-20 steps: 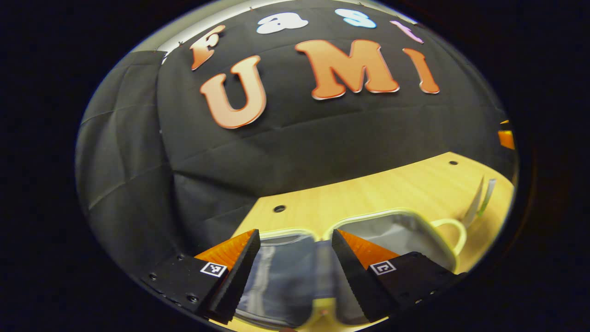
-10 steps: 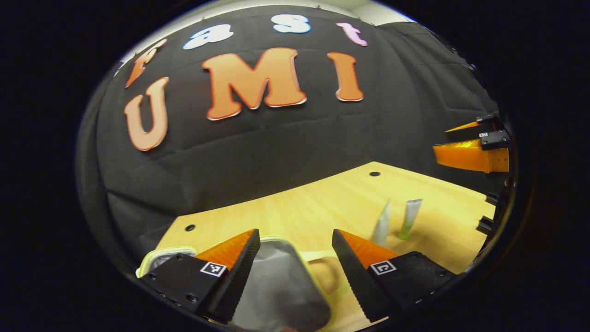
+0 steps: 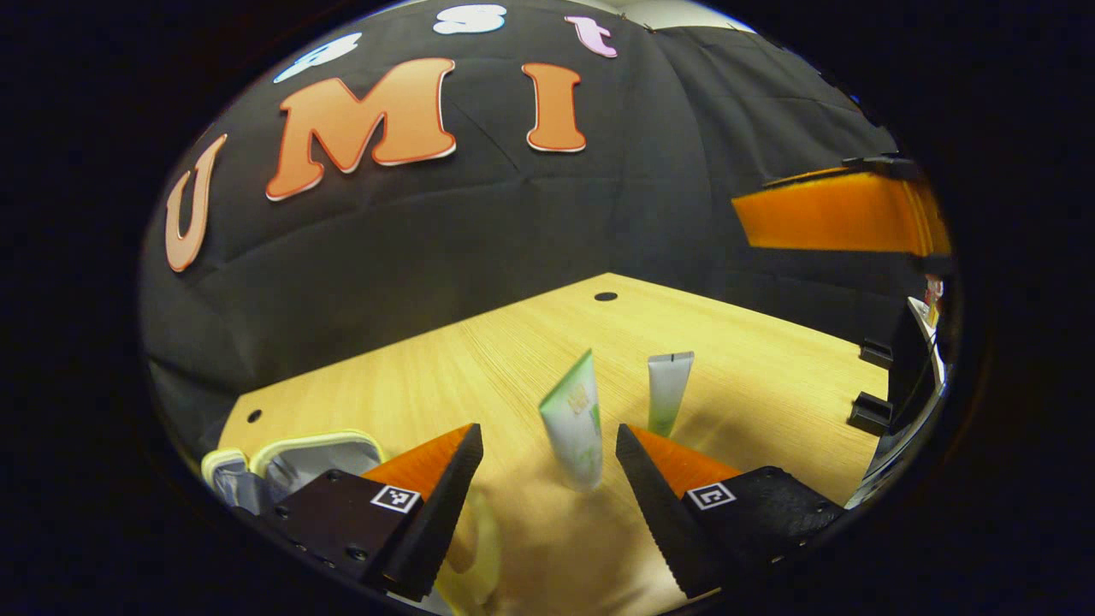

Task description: First open the suitcase, pack the skin care products into it, and then close the suitcase.

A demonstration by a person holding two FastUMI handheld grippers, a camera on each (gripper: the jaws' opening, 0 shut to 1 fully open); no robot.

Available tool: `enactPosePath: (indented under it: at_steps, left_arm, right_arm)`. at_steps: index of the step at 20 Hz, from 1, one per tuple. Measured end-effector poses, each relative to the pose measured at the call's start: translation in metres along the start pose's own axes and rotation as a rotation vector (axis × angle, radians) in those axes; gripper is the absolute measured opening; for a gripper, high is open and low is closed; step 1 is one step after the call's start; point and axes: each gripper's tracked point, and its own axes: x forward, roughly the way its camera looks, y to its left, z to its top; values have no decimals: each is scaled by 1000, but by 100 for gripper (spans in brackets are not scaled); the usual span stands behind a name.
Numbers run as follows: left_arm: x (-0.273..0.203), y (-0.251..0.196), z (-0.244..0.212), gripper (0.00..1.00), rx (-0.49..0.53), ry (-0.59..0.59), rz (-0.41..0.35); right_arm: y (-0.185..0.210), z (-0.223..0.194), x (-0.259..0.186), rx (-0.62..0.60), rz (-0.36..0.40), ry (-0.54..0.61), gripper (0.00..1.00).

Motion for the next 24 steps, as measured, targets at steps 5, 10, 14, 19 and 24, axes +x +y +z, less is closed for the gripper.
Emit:
enactPosePath:
  at_steps: [5, 10, 14, 19, 24]
  left_arm:
    - [38, -13, -26, 93, -73, 66, -35]
    - [59, -14, -38, 77, -87, 104, -37]
    - [62, -23, -34, 48, -62, 98, -64]
    - [40, -25, -17, 44, -48, 84, -60]
    - [13, 2, 28, 43, -79, 31, 22]
  right_arm:
    - [-12, -6, 1, 2, -4, 24, 96]
    - [-21, -15, 4, -1, -9, 53, 96]
    - [-17, -29, 11, 1, 16, 85, 96]
    - [-7, -55, 18, -10, 76, 155, 96]
    - [5, -72, 28, -6, 153, 179, 96]
